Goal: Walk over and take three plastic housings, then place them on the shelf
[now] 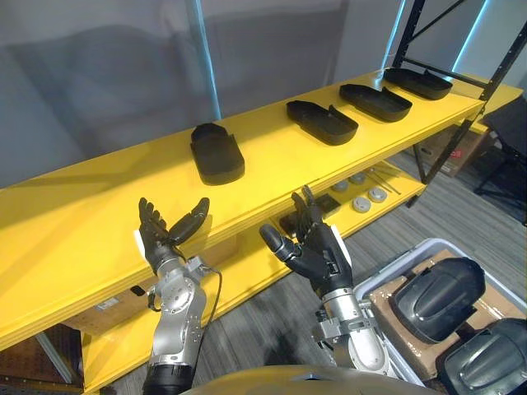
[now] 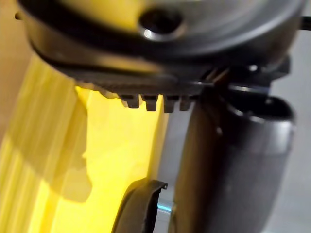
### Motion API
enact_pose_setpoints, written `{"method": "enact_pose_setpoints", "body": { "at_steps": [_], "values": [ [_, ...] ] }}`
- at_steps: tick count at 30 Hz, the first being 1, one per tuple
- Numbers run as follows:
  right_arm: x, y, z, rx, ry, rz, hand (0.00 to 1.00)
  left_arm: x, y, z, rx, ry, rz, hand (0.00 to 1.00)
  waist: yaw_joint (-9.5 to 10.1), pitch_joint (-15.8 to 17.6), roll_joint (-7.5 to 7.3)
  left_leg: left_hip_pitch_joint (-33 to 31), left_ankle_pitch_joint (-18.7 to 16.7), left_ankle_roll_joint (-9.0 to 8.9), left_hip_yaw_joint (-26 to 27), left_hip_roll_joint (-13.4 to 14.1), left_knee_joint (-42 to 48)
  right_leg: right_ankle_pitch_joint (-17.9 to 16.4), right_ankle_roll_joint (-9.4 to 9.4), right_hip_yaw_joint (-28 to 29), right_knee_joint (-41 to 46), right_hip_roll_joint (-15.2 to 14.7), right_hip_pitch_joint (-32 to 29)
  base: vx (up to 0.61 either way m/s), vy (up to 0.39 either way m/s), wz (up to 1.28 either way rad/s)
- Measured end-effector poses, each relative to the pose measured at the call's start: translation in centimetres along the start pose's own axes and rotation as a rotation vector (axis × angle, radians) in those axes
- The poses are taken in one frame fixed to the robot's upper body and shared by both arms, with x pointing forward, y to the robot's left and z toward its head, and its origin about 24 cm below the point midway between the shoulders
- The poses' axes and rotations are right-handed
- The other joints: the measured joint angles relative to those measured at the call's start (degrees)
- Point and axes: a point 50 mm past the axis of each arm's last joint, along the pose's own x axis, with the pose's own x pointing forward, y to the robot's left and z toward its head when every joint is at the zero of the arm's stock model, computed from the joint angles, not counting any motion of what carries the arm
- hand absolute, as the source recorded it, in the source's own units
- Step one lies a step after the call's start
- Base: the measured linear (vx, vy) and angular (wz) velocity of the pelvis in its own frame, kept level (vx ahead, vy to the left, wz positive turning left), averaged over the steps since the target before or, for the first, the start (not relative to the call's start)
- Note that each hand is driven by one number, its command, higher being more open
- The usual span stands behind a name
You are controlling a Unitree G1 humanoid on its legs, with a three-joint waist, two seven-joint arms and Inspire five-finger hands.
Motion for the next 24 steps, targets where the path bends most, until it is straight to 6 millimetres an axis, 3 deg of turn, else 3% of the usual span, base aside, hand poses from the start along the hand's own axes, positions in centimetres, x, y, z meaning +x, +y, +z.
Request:
{"method": "enact_pose_setpoints", "body": {
  "at_steps": [12, 24],
  "values": [
    [0.1, -1.0, 0.2, -0.023, -0.008, -0.018, 1.0, 2.3, -1.2, -0.7, -0.007, -0.022, -0.013, 1.0, -1.37, 0.0, 0.09, 1.7, -1.1, -0.33, 4.3, 0.1, 0.0, 0.7, 0.45, 4.2, -0.1, 0.5, -0.6, 0.02, 0.013, -0.17],
    [0.0, -0.9, 0.1, -0.021, -0.004, -0.012, 1.0, 3.3, -1.7, -0.7, 0.004, -0.022, -0.019, 1.0, -2.82, 0.0, 0.16, 2.6, -1.7, -0.53, 6.2, -0.1, 0.0, 0.8, 0.7, 6.1, 0.0, 0.5, -0.8, 0.0, -0.002, -0.08]
  ]
}}
